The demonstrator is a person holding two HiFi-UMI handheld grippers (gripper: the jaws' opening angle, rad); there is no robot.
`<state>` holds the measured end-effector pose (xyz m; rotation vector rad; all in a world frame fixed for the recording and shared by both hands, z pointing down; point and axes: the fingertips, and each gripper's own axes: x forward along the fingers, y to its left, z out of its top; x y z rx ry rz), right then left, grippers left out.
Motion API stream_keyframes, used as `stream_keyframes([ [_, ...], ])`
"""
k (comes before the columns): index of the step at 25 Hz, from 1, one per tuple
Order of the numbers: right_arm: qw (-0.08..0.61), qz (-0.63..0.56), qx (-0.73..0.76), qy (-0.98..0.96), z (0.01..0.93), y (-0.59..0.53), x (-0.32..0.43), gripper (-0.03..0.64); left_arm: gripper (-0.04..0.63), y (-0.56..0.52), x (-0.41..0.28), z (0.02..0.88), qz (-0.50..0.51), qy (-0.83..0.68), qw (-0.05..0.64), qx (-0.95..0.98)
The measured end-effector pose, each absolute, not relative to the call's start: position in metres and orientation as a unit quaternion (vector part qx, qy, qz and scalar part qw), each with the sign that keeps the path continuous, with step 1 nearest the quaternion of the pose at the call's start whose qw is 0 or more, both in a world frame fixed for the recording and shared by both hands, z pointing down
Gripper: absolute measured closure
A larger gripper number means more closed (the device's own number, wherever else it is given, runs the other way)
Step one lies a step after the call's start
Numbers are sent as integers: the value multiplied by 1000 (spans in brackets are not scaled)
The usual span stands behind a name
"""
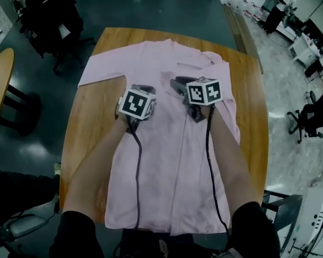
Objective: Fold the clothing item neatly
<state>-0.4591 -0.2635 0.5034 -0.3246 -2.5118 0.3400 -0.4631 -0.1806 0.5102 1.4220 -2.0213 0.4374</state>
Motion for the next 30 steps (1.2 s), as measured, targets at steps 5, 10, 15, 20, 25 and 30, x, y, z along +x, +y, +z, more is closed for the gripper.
stream_keyframes([
  [5, 285, 103, -78, -950, 481, -313, -425, 509, 532, -215, -460, 513, 175, -746, 299, 569],
  [10, 304, 95, -15, -948, 495, -398, -363, 509, 437, -248, -467, 541, 235, -747, 299, 546],
  [15, 326, 96, 57, -939, 522, -496, -305, 509, 430, -257, -468, 582, 241, -740, 356, 517],
  [20, 343, 111, 74, -930, 550, -556, -285, 509, 546, -263, -456, 592, 238, -743, 369, 505],
  [25, 334, 112, 66, -933, 552, -589, -320, 509, 569, -277, -450, 580, 249, -758, 354, 488],
  [30, 326, 116, 64, -936, 561, -621, -371, 505, 572, -281, -455, 570, 210, -774, 361, 476],
])
